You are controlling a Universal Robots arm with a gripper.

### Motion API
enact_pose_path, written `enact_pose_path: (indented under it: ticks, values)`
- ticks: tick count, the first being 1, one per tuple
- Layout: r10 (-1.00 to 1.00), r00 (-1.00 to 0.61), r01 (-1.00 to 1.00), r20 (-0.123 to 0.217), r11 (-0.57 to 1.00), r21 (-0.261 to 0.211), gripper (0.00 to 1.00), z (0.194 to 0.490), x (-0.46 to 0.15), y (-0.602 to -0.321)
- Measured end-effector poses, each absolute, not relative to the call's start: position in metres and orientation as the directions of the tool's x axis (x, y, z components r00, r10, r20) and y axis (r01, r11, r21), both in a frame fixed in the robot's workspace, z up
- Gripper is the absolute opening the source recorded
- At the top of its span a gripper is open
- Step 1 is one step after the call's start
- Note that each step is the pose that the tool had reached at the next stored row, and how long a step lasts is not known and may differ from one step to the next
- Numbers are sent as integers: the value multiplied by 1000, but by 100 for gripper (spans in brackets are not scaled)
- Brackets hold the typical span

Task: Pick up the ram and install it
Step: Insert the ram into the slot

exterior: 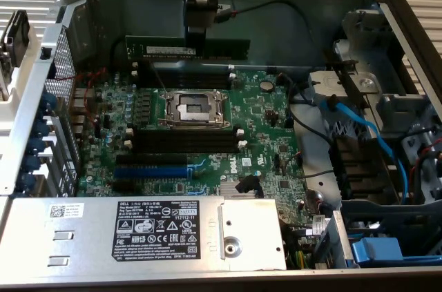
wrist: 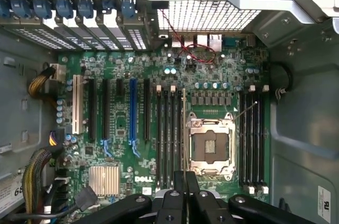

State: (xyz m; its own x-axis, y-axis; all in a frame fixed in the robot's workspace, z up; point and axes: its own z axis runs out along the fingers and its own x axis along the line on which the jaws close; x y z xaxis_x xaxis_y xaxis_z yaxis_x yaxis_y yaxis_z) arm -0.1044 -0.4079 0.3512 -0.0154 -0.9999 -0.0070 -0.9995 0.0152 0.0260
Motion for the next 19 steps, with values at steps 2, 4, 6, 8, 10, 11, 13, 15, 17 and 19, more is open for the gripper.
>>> enact_pose_path:
  ticks: [2, 4, 6, 8, 10, 11, 13, 15, 17, 19]
  values:
    - [-1000, -15, -1000, -6, 15, 26, 12, 350, -104, -408]
    - [-1000, -15, -1000, -5, 15, 26, 12, 349, -104, -408]
    - [-1000, -15, -1000, -4, 15, 26, 12, 346, -104, -408]
    - [-1000, -15, -1000, -4, 15, 26, 12, 344, -104, -408]
    - [-1000, -15, -1000, -3, 15, 26, 12, 343, -104, -408]
    - [-1000, -15, -1000, -3, 15, 26, 12, 342, -104, -408]
    - [-1000, -16, -1000, -3, 15, 26, 12, 340, -104, -408]
    - [-1000, -15, -1000, -3, 15, 26, 12, 337, -104, -409]
    - [-1000, -15, -1000, -3, 15, 26, 12, 334, -103, -409]
    - [-1000, -15, -1000, -3, 15, 26, 12, 331, -101, -409]
